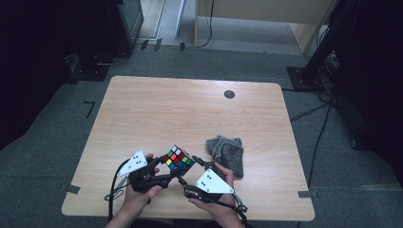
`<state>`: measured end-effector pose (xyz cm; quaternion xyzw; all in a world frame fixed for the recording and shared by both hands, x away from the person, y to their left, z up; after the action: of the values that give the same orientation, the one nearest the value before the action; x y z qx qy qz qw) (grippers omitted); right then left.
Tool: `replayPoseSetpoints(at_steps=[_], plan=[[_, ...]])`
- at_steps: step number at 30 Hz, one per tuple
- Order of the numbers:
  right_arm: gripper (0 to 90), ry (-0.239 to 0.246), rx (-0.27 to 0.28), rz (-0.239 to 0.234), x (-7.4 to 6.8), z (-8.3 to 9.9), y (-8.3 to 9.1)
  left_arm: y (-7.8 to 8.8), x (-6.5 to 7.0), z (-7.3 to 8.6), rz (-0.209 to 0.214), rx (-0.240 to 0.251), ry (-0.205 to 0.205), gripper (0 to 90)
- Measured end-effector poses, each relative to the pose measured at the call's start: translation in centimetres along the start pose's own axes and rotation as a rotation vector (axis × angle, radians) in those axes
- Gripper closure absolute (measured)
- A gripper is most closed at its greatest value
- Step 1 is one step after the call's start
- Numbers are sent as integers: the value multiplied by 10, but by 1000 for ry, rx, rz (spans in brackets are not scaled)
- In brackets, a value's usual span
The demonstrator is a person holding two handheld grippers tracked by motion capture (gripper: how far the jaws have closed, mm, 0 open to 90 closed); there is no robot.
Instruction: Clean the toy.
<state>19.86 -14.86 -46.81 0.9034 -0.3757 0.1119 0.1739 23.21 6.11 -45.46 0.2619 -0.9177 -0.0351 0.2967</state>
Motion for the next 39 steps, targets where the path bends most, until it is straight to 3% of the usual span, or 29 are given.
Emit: replayPoseSetpoints(at_steps=[8,12,16,19,21,23,27,29,34,36,37,38,39], plan=[[299,25,-10,19,-3,-1,-1,-3,0,0,32,-31,16,339],[336,49,-44,53,-8,-3,0,-5,-4,0,43,-45,50,336],[345,52,-66,58,-8,-4,1,-5,-5,-1,55,-48,27,315],[345,34,-77,56,-6,-2,-1,1,-8,-6,76,-15,48,298],[346,23,-97,62,-3,-1,-1,13,-12,-13,89,47,47,296],[345,-16,-104,58,1,2,0,16,-13,-15,92,62,43,292],[345,-66,-118,57,10,5,2,25,-25,-19,78,115,-2,308],[345,-79,-119,56,13,6,3,26,-27,-19,75,119,-22,339],[345,-173,-116,45,30,4,14,25,-34,-15,43,137,-97,381],[345,-183,-111,38,33,3,16,23,-33,-12,47,96,-141,365],[345,-211,-108,30,37,-1,20,22,-28,-9,60,58,-223,336],[344,-239,-101,17,39,-3,22,21,-24,-8,62,39,-251,324],[344,-278,-97,-2,41,-6,25,21,-24,-8,62,39,-251,283]])
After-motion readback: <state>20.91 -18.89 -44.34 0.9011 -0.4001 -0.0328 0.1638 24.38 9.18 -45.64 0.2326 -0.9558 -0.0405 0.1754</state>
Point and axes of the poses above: each handheld gripper's, and its own axes: y roughly backward along the jaws, z roughly out of its underside, x roughly to its right, the point moved 1 cm from there along -y, roughly forward along the jaws, and after that the axes turned 12 degrees about y, right-handed, at the moved point
